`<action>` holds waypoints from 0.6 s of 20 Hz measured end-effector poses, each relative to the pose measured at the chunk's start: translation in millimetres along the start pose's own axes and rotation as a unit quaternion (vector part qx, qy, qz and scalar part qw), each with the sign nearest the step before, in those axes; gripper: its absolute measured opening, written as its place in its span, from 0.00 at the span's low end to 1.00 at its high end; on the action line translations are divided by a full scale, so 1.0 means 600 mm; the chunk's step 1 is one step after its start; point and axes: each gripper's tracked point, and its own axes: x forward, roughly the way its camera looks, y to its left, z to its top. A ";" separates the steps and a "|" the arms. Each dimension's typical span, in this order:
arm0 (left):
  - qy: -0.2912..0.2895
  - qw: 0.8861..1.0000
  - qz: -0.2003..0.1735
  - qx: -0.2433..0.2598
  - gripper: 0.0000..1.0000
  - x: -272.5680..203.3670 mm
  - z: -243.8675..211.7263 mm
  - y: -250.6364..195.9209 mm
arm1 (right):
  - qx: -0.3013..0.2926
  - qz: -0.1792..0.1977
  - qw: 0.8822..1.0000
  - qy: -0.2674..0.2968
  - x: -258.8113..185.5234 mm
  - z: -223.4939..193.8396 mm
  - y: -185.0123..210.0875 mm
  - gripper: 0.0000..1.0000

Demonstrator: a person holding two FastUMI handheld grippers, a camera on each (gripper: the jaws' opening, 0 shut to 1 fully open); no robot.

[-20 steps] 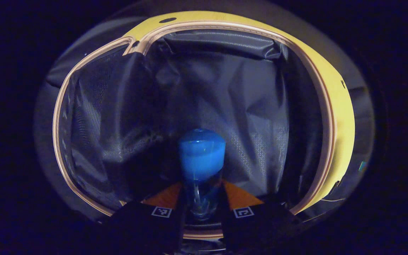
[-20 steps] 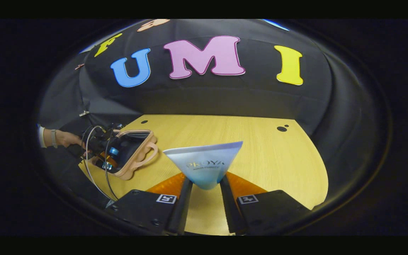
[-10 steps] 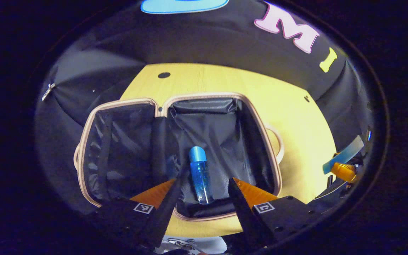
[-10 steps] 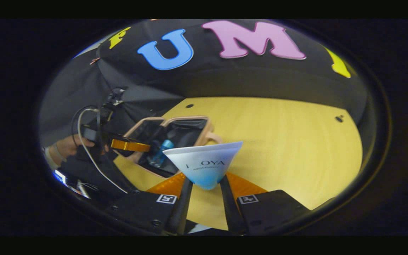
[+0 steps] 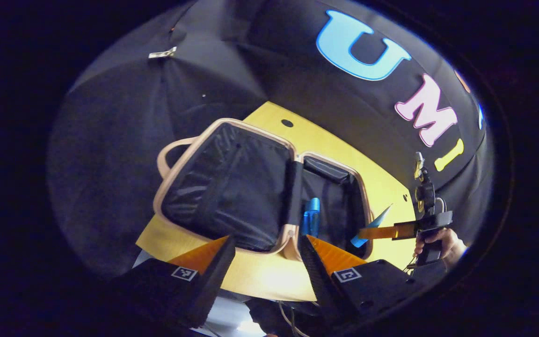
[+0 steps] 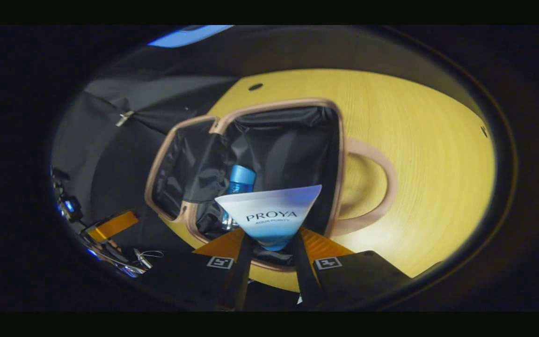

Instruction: First open the suitcase, pack the skin care products into it, and then close the suitcase.

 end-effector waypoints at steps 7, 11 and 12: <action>0.010 0.997 0.067 -0.041 0.90 -0.021 -0.016 0.159 | 0.056 -0.057 0.993 0.085 0.068 -0.028 -0.006 0.48; 0.010 0.995 0.088 -0.044 0.90 0.010 0.011 0.210 | 0.093 -0.062 0.991 0.072 0.066 -0.013 -0.006 0.52; 0.012 0.995 0.094 -0.043 0.90 0.021 0.019 0.221 | 0.098 -0.050 0.992 0.065 0.058 -0.010 0.010 0.52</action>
